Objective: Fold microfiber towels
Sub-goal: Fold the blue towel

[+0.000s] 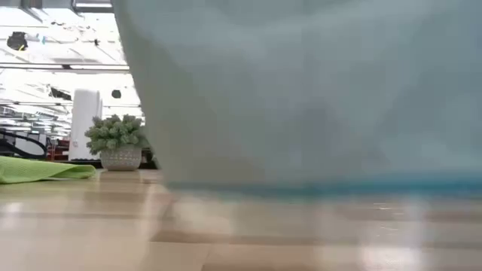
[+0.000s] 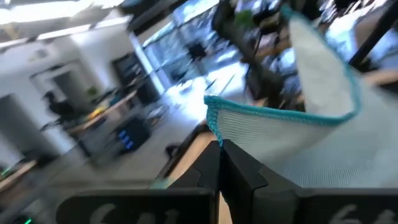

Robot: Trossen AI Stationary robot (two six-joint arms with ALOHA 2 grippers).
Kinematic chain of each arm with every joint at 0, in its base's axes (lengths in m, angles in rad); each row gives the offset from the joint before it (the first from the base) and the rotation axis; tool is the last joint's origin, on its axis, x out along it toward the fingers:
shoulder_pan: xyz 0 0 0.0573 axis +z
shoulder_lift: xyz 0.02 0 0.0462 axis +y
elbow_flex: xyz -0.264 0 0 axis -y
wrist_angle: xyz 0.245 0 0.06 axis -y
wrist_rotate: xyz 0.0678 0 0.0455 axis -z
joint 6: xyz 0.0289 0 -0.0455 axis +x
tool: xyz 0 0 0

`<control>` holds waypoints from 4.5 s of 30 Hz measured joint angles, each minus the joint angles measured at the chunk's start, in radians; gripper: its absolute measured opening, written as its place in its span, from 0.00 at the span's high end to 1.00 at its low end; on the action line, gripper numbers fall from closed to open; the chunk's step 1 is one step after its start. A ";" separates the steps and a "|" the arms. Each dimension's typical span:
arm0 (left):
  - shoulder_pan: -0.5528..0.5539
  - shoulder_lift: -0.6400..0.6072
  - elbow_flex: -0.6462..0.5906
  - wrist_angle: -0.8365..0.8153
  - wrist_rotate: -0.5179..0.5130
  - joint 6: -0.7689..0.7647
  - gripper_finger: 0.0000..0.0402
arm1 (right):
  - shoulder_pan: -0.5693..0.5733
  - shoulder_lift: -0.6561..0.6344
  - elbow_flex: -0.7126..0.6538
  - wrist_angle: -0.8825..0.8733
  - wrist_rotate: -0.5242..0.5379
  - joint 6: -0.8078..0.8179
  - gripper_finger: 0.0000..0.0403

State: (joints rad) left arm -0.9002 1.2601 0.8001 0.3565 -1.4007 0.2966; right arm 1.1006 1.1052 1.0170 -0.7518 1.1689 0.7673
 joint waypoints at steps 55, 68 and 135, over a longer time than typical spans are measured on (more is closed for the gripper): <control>0.236 0.000 -0.372 -0.556 0.061 -0.995 1.00 | -0.598 0.368 -0.192 -0.059 -0.409 0.089 0.98; 0.237 0.000 -0.372 -0.620 0.238 -0.966 1.00 | -0.651 0.554 -0.192 0.055 -0.464 -0.065 0.98; 0.234 0.431 -0.053 -1.070 0.628 -0.074 0.63 | -0.671 0.389 -0.192 0.282 -0.786 -0.305 0.60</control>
State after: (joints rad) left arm -0.6659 1.6906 0.7468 -0.7139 -0.7728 0.2221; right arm 0.4301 1.4940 0.8253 -0.4699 0.3828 0.4625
